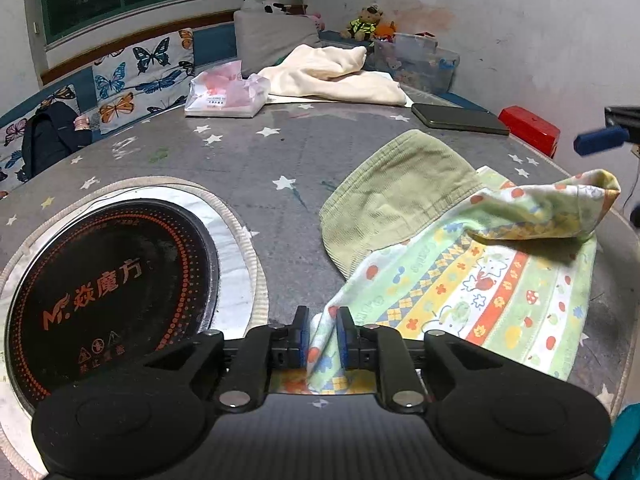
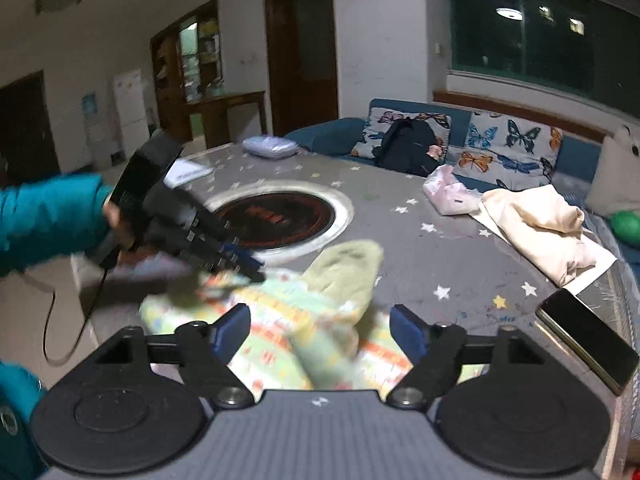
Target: Fold clothes
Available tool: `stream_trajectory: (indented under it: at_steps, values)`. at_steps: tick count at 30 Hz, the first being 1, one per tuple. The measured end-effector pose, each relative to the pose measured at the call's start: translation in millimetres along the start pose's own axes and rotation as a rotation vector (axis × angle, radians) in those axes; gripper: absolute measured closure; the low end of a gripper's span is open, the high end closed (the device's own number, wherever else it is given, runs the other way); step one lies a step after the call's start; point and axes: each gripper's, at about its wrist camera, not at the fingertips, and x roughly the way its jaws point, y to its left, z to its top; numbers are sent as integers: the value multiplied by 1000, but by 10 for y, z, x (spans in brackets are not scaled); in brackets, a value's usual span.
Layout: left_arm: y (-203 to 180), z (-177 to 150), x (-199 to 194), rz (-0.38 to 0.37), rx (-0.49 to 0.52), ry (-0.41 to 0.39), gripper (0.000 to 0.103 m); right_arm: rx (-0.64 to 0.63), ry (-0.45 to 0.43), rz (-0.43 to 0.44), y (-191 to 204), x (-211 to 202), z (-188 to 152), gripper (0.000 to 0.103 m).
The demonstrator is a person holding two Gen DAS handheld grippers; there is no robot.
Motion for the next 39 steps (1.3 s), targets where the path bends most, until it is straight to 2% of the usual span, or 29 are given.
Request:
stream_trajectory:
  at_steps: [5, 8, 13, 18, 23, 24, 26, 29, 30, 37, 39]
  values:
    - [-3, 3, -18, 27, -3, 4, 82, 0, 45, -108, -166, 317, -115, 20]
    - [11, -7, -23, 41, -8, 7, 81, 43, 64, -205, -417, 537, -150, 20]
    - [46, -34, -23, 61, -20, 8, 72, 147, 109, -384, -786, 768, -278, 20]
    - [109, -35, -84, 95, -42, -2, 68, 177, 74, -430, -770, 669, -299, 20]
    - [120, 24, -232, 149, -84, -45, 70, 188, -48, -414, -554, 428, -113, 23]
    - [108, 40, -267, 158, -91, -56, 70, 187, -68, -402, -511, 396, -77, 27]
    - [25, 78, -333, 127, -112, -84, 72, 202, -89, -328, -431, 362, -33, 32]
    - [-171, 125, -328, 26, -127, -103, 72, 178, -63, -225, -314, 431, -36, 35]
    - [-206, 131, -276, 14, -131, -96, 72, 180, -48, -211, -312, 474, -54, 38]
    - [-446, 176, 86, -72, -156, -43, 72, 235, 49, -222, -529, 712, -289, 46]
    - [-373, 157, 157, -55, -175, -36, 74, 256, 64, -239, -623, 697, -378, 49]
